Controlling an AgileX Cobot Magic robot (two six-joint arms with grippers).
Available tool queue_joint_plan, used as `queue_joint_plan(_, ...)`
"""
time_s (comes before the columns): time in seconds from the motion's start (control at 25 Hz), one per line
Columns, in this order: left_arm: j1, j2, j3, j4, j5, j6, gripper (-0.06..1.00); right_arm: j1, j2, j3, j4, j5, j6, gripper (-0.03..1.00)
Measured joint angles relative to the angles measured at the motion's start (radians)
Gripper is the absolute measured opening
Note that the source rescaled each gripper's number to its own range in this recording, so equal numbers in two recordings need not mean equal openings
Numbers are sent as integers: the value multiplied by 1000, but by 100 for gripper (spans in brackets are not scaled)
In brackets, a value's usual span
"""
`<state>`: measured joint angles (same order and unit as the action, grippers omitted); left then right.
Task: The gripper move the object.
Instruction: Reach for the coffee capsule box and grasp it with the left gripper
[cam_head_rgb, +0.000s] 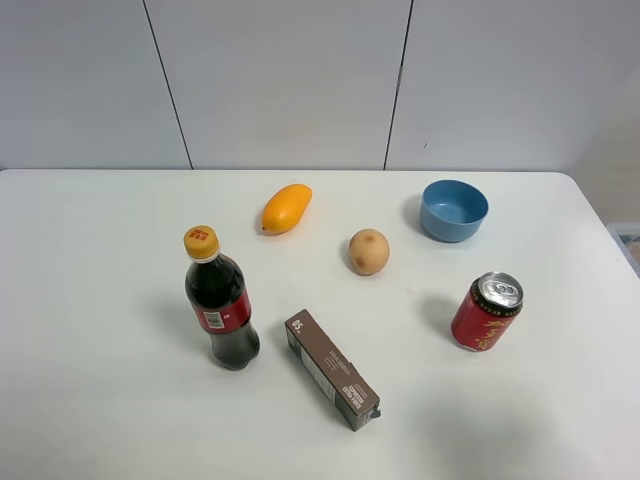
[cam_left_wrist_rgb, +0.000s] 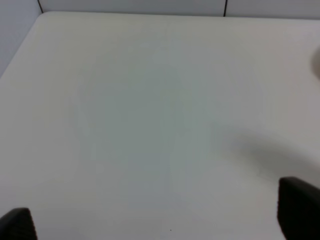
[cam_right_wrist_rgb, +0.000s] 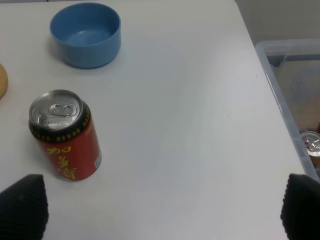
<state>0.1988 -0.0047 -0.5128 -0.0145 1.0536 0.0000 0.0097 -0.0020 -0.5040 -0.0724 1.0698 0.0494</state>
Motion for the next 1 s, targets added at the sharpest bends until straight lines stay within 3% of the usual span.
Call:
queue_joint_plan(0.2, 7, 42, -110, 5, 32, -43, 96, 0, 0, 0, 0, 0, 0, 100)
queue_joint_plan(0.4, 82, 231, -314, -2, 101, -76, 96, 0, 0, 0, 0, 0, 0, 100)
queue_joint_plan(0.72, 192, 484, -468, -215, 34, -77, 96, 0, 0, 0, 0, 0, 0, 100)
queue_joint_plan(0.88, 180, 573, -471, -253, -5, -53, 96, 0, 0, 0, 0, 0, 0, 100)
queue_joint_plan(1.0, 110, 633, -471, -248, -9, -21, 96, 0, 0, 0, 0, 0, 0, 100)
